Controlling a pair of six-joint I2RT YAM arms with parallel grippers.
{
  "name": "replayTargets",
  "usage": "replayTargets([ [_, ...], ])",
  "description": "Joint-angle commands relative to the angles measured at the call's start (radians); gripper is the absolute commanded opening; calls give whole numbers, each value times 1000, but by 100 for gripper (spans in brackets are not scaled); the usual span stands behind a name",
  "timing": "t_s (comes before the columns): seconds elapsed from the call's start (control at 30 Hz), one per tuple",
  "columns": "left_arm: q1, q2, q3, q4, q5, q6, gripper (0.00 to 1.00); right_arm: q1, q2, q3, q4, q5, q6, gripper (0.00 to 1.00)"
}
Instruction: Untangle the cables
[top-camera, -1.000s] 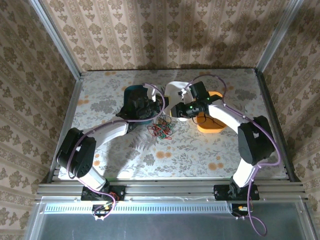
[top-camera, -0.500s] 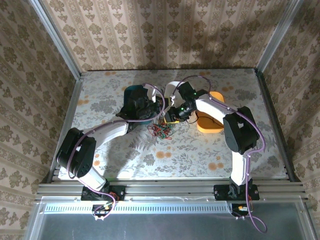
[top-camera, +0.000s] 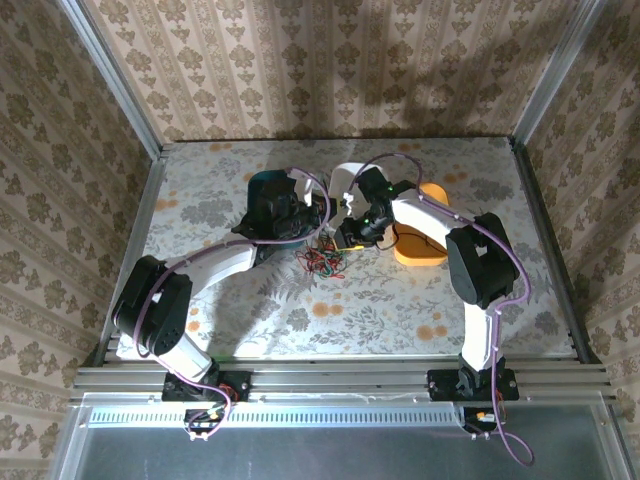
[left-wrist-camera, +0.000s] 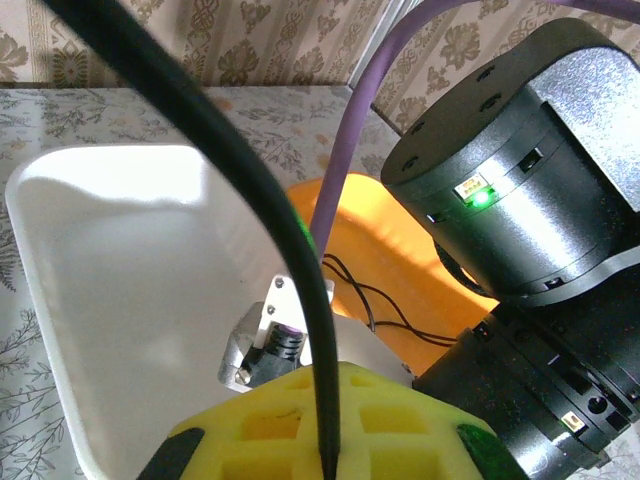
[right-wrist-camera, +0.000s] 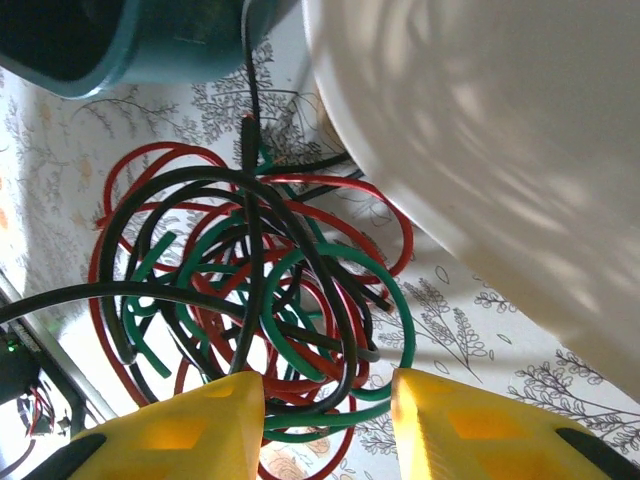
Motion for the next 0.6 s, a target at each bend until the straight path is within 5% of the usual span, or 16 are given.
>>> replayTargets([
  [0.0,-10,-39,-3,-15,15,30,0,-6,0,-6,5,20,-6,39],
  [0.43,-24,-42,-20,-38,24,38,0,1,93,64,-14,34,-3,34],
  [0.57,-24,-51,-32,-49,20,44,0,3,89,59,0,27,-3,18],
])
